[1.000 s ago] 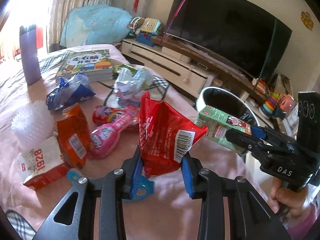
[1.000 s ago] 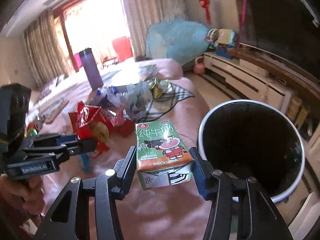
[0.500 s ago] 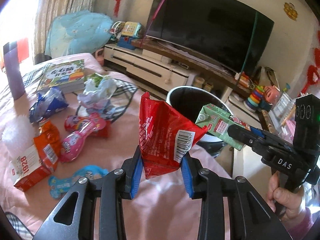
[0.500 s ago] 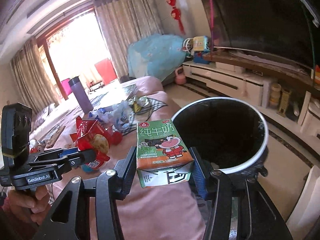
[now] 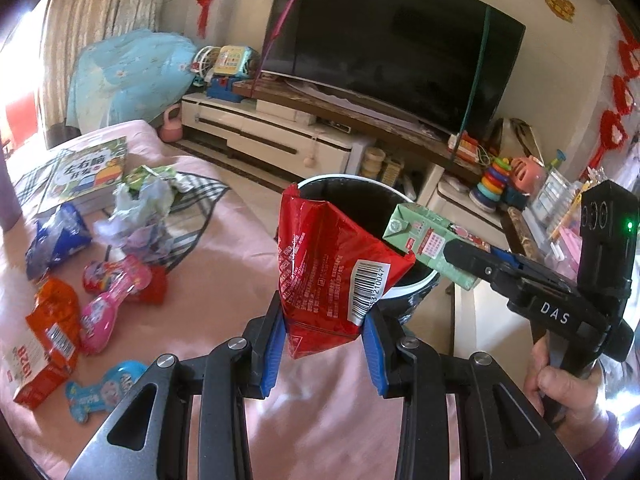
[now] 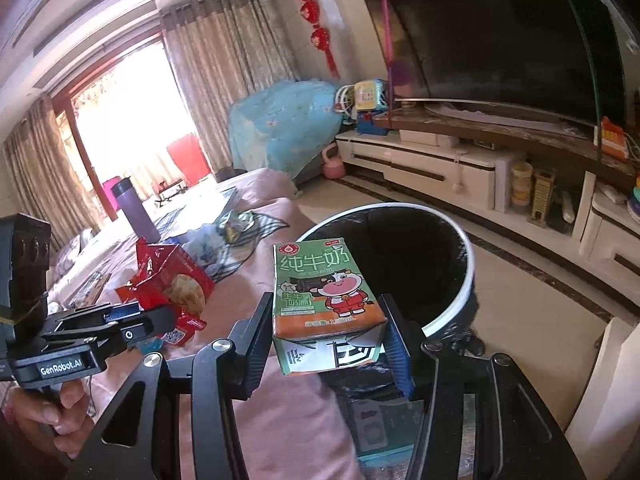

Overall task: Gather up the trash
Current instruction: 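Carry the bag and carton over the bin and open both grippers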

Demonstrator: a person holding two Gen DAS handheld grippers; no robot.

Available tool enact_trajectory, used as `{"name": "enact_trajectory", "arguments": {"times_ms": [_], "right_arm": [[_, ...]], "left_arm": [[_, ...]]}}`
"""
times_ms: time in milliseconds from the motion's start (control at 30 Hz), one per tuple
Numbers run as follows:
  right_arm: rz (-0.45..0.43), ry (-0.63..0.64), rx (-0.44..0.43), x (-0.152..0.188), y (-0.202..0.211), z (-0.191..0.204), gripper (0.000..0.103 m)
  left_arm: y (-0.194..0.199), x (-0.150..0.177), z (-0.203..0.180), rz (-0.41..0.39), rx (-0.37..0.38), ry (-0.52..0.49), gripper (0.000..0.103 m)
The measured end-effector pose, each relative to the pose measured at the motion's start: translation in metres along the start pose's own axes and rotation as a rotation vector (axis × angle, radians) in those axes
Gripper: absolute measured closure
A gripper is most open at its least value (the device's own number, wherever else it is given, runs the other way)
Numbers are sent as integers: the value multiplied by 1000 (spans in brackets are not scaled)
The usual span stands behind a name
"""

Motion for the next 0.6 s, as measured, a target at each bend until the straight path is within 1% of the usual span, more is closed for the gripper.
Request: {"name": "enact_trajectory", "arguments": {"times_ms": [267, 600], "right_arm": [[-9, 5, 40, -12, -1, -18, 52], [22, -34, 68, -16, -18, -45, 52]], "left_arm": [[-31, -14, -17, 26, 21, -37, 69], [-69, -34, -32, 52, 31, -64, 68]]}}
Point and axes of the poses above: each gripper's, at about its wrist camera, not at the fingertips, and y roughly against the way its jaws point, z to its left, x to its underside, the point moved 10 cm from there along -y, roughly the way its jaws point, and after that the axes turned 5 degrees about -z, right-handed, at the moved point
